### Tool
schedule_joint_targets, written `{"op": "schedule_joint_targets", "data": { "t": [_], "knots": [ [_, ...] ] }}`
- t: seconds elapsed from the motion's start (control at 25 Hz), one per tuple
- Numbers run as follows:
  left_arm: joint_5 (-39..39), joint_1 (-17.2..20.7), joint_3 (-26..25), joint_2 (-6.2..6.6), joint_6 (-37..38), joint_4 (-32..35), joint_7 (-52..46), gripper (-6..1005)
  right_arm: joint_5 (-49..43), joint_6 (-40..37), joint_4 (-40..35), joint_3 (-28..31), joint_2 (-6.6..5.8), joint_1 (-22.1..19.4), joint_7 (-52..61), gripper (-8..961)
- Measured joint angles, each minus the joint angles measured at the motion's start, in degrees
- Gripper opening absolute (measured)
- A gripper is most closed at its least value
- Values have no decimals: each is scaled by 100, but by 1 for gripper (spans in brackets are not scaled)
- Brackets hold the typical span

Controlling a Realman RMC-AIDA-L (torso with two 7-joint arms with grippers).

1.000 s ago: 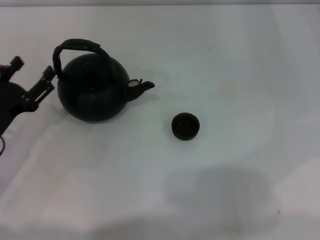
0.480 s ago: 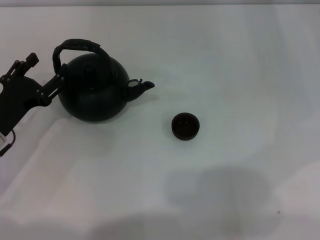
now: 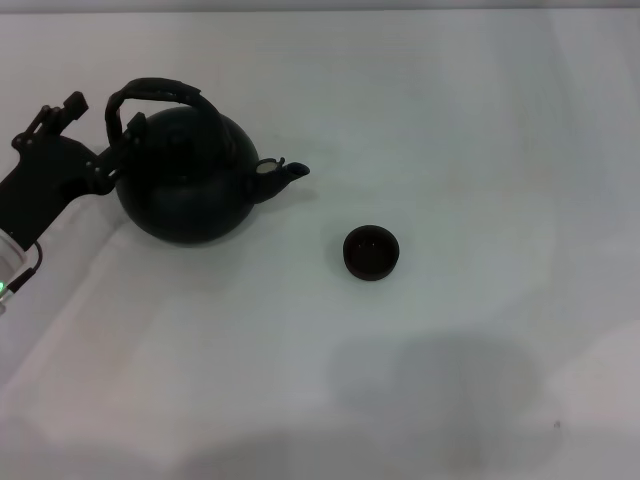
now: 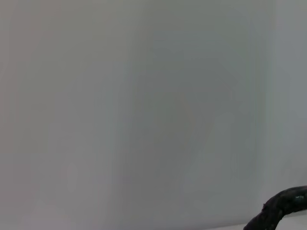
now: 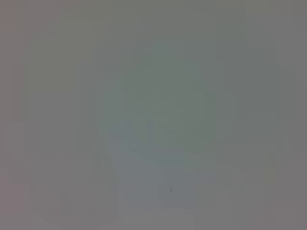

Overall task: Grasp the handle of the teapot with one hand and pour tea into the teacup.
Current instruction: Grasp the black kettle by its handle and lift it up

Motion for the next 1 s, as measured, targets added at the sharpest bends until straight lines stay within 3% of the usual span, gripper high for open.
{"op": "schedule_joint_targets", "data": {
  "t": [0.44, 0.52, 0.96, 1.0],
  "knots": [
    [-2, -95, 4, -9, -107, -47, -91, 788, -1, 33, 0, 38, -6, -19, 5, 831],
    [-2, -80, 4, -8, -58, -47, -87, 558, 0, 60, 0, 38, -10, -19, 5, 831],
    [-27, -52, -7, 3, -36, -14, -82, 127, -1, 88, 0, 37, -11, -19, 5, 830],
    [-46, -54, -9, 3, -37, -11, -82, 127, -1, 88, 0, 37, -11, -20, 5, 830]
  ]
}}
